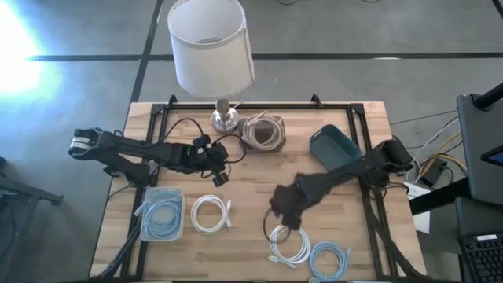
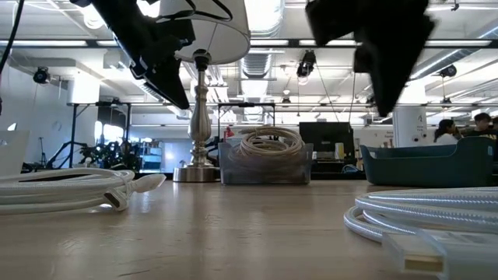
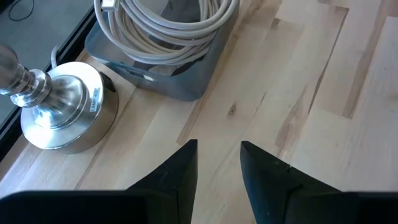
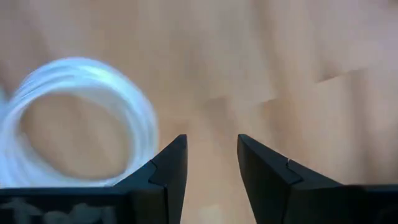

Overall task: Sort HDMI cables
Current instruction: Put the bottom white HDMI cable into the blue bin

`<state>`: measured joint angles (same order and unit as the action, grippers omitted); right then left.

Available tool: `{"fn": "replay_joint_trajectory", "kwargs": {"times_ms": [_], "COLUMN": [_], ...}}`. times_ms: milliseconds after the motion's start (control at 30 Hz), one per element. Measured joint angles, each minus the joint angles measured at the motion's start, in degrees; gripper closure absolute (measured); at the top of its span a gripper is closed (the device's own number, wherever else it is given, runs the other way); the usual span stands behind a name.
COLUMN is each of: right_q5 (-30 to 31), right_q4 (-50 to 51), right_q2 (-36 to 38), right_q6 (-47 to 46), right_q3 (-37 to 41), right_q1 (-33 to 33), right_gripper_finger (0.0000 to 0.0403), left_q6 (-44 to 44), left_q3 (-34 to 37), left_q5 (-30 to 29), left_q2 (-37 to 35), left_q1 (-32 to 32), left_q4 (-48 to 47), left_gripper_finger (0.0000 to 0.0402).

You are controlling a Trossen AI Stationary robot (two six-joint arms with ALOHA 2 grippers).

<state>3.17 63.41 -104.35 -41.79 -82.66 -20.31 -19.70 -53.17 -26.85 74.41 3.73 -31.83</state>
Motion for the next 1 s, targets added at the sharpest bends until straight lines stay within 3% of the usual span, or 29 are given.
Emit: {"fn": "replay_joint_trajectory", "kwargs": {"times_ms": [200, 400, 733, 1000], "right_q5": [-9.1, -14.8, -16.7, -18.2], "right_q4": [-7.1, -20.3, -25.1, -31.3], "right_q2": [-0.1, -0.1, -0.1, -0.1], "right_q6": [-5.2, -6.7, -17.2, -17.8], "right_q3": [4.6, 12.2, 19.5, 22.6], "right_q1": [-4.8, -5.7, -4.0, -3.9], "right_gripper_finger": [0.0275, 0.0274, 0.0273, 0.0276], "left_q6": [0.0, 0.0, 0.5, 1.9], "left_q3": [0.0, 0.0, 0.0, 0.0], "left_q5": [0.0, 0.0, 0.0, 0.0], "left_q2": [0.0, 0.0, 0.0, 0.0], "left_q1": [0.0, 0.0, 0.0, 0.0], "left_q4": [0.3, 0.3, 0.3, 0.3], "left_gripper_finger": [0.0277, 0.0277, 0.0277, 0.0277]}}
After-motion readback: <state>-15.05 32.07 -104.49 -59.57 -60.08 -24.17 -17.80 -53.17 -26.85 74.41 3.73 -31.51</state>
